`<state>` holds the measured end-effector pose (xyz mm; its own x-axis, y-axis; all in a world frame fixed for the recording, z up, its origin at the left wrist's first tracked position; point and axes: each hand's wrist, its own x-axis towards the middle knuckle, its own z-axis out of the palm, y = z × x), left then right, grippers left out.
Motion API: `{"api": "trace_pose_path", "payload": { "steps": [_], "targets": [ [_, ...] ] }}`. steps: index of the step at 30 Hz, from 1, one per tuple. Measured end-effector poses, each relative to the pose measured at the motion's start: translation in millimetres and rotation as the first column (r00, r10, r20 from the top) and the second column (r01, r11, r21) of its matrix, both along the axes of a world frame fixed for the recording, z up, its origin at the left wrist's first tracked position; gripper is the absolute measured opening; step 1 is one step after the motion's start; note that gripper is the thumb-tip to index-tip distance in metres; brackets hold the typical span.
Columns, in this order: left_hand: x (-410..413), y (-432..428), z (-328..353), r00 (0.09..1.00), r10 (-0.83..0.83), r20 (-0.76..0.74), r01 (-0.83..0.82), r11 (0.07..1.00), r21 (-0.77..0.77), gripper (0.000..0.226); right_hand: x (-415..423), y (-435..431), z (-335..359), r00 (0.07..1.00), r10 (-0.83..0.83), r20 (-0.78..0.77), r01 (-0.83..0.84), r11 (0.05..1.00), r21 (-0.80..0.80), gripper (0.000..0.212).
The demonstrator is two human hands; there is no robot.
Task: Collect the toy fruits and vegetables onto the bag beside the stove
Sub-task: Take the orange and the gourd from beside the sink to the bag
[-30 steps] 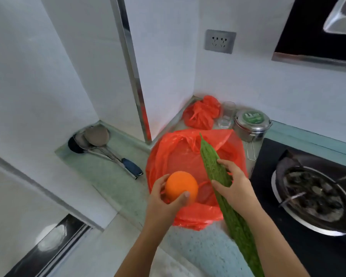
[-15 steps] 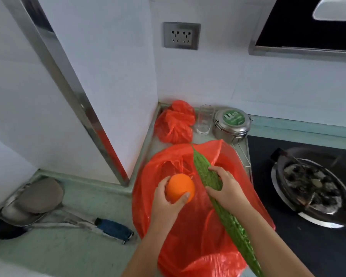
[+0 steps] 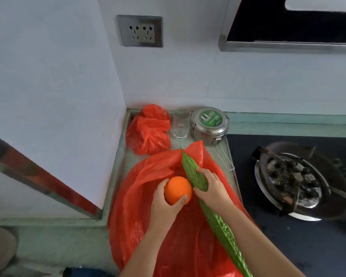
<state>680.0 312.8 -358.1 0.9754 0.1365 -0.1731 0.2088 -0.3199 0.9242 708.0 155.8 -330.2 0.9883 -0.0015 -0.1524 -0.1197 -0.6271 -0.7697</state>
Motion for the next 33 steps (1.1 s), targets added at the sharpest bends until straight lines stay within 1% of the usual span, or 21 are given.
{"api": "trace_pose_path", "payload": {
  "steps": [6,12,15,21,25,27,29,33],
  "targets": [
    [6.2,-1.6,-9.9,1.000,-0.011,0.003,0.011,1.000,0.001,0.077,11.8,-2.5,-15.8,0.999,-0.023,-0.041,0.023,1.000,0.000,0.058],
    [9.8,-0.2,-9.5,0.991,-0.107,0.074,0.103,0.993,0.060,0.075,15.3,-5.5,-23.0,0.997,-0.044,-0.060,0.043,0.999,-0.016,0.058],
    [8.5,2.4,-11.1,0.988,-0.109,0.108,0.101,0.992,0.081,0.076,14.1,-6.1,-23.2,0.998,-0.044,-0.052,0.043,0.999,-0.028,0.058],
    [6.0,5.5,-8.8,0.990,-0.099,0.099,0.088,0.989,0.115,0.081,0.0,-8.7,-16.0,0.999,-0.032,-0.004,0.032,0.997,-0.071,0.057],
    [-3.5,7.5,-3.3,0.993,-0.098,0.067,0.089,0.988,0.123,0.096,-13.1,-9.0,-6.3,0.999,-0.003,0.051,0.009,0.993,-0.118,0.056],
    [-10.0,9.8,0.1,0.992,-0.104,0.072,0.093,0.985,0.147,0.100,-22.1,-8.6,0.4,0.997,0.008,0.078,0.003,0.990,-0.141,0.055],
    [-18.6,11.0,3.5,0.987,-0.123,0.103,0.100,0.975,0.200,0.094,-33.7,-9.0,7.8,0.994,0.021,0.105,-0.003,0.986,-0.165,0.054],
    [-36.9,7.6,15.7,0.971,-0.126,0.205,0.055,0.945,0.322,0.073,-61.4,-13.6,28.6,0.987,0.059,0.149,-0.020,0.968,-0.250,0.050]
  ]
}}
